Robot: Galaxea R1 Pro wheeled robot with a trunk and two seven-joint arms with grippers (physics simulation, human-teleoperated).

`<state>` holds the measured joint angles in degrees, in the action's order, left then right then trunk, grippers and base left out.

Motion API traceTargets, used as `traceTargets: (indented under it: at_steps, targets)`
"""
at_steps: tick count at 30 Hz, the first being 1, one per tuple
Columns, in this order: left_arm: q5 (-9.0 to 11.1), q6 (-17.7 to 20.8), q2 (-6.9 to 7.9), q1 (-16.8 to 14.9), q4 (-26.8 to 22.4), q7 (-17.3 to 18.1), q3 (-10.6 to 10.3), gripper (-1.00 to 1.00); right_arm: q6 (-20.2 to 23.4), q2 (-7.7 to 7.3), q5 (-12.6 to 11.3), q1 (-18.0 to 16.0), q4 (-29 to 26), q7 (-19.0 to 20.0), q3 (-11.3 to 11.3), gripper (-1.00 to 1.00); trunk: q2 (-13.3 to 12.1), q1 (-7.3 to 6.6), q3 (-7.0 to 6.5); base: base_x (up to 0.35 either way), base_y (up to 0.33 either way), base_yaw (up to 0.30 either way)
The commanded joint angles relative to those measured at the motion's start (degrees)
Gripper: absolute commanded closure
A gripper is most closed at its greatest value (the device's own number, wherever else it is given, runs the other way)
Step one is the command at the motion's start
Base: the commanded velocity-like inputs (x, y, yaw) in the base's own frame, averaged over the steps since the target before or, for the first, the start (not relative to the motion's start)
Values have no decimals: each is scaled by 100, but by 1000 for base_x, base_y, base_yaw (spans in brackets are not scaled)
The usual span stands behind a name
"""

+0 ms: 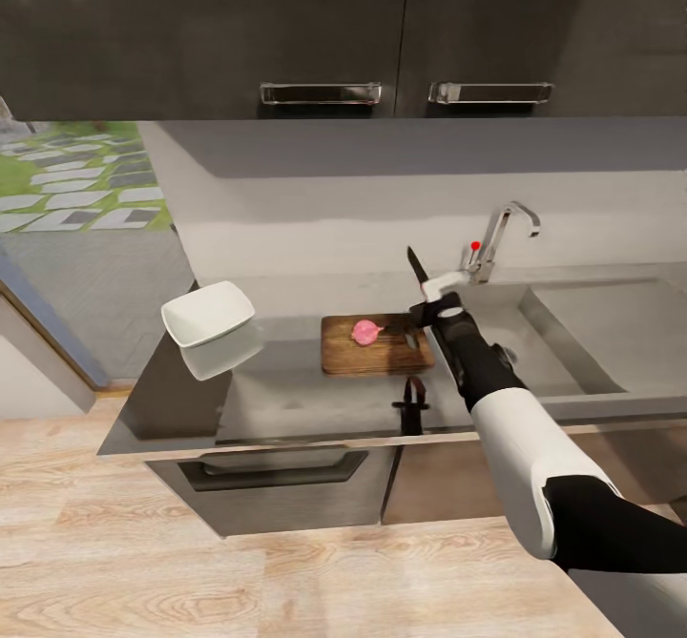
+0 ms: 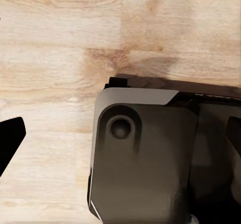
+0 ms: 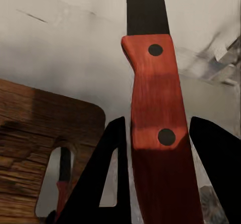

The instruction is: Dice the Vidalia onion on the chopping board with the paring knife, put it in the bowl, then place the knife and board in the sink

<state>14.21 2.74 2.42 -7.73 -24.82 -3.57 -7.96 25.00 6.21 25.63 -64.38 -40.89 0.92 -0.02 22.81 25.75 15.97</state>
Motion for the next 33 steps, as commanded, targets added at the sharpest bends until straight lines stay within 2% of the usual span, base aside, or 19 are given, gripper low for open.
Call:
traceTargets:
  at_steps: [1, 6, 9, 12, 14, 18, 26, 28, 33]
  targets:
    - [56, -5, 9, -1, 2, -38, -48, -100, 39, 20, 178, -4, -7, -21, 33, 100, 11, 3, 10, 0, 0, 0]
    - [55, -82, 12, -1, 61, -37, -48, -100, 47, 136, 800, -4, 0, -99, 169, 100, 11, 3, 10, 0, 0, 0]
    - [55, -95, 13, -1, 73, -38, -48, -100, 54, 367, 1270, -4, 2, -330, 195, 100, 11, 3, 10, 0, 0, 0]
    - [55, -98, 13, -1, 80, -38, -48, -100, 60, 378, 1605, -4, 2, -631, 203, 100, 11, 3, 10, 0, 0, 0]
    - [55, -99, 13, -1, 81, -38, -48, -100, 63, 378, 1723, -4, 4, -764, 205, 100, 11, 3, 10, 0, 0, 0]
    - [55, -98, 13, -1, 83, -38, -48, -100, 84, 378, 1816, -4, 42, -899, 211, 100, 11, 3, 10, 0, 0, 0]
    - [55, -99, 13, -1, 83, -38, -48, -100, 141, 378, 1838, -4, 201, -1021, 309, 100, 11, 3, 10, 0, 0, 0]
    - [55, -98, 13, -1, 83, -38, -48, -100, 143, 378, 1852, -4, 350, -1187, 428, 100, 11, 3, 10, 0, 0, 0]
    - [55, -100, 13, -1, 83, -38, -48, -100, 138, 378, 1931, -4, 933, -2147, 1052, 100, 11, 3, 10, 0, 0, 0]
